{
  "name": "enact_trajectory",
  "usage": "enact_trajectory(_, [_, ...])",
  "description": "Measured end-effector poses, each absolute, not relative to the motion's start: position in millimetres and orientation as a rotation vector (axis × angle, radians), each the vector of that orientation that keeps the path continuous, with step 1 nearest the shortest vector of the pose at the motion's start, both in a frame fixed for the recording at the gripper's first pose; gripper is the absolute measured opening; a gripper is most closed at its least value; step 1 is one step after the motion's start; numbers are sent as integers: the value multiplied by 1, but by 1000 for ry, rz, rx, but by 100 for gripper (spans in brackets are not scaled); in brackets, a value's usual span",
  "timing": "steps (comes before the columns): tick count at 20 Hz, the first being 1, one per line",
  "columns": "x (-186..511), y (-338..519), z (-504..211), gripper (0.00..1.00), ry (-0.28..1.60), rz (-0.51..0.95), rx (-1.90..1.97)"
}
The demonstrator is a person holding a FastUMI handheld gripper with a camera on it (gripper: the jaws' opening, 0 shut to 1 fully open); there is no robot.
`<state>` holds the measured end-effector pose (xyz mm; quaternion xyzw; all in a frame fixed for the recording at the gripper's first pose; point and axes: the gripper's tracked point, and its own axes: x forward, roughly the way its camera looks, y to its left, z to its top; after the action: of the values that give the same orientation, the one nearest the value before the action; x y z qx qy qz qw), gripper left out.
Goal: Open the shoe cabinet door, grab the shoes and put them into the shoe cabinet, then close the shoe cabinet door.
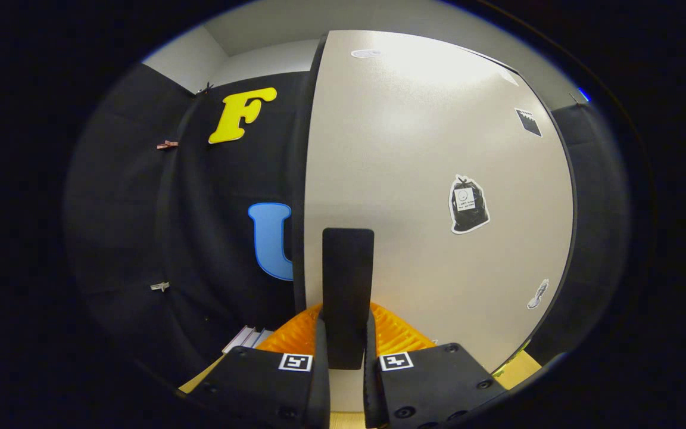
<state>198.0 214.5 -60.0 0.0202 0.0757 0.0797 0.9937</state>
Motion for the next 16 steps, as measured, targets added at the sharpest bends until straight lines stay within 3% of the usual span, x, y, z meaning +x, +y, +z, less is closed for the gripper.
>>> enact_trajectory(16, [37,114,-34,26,149,285,93])
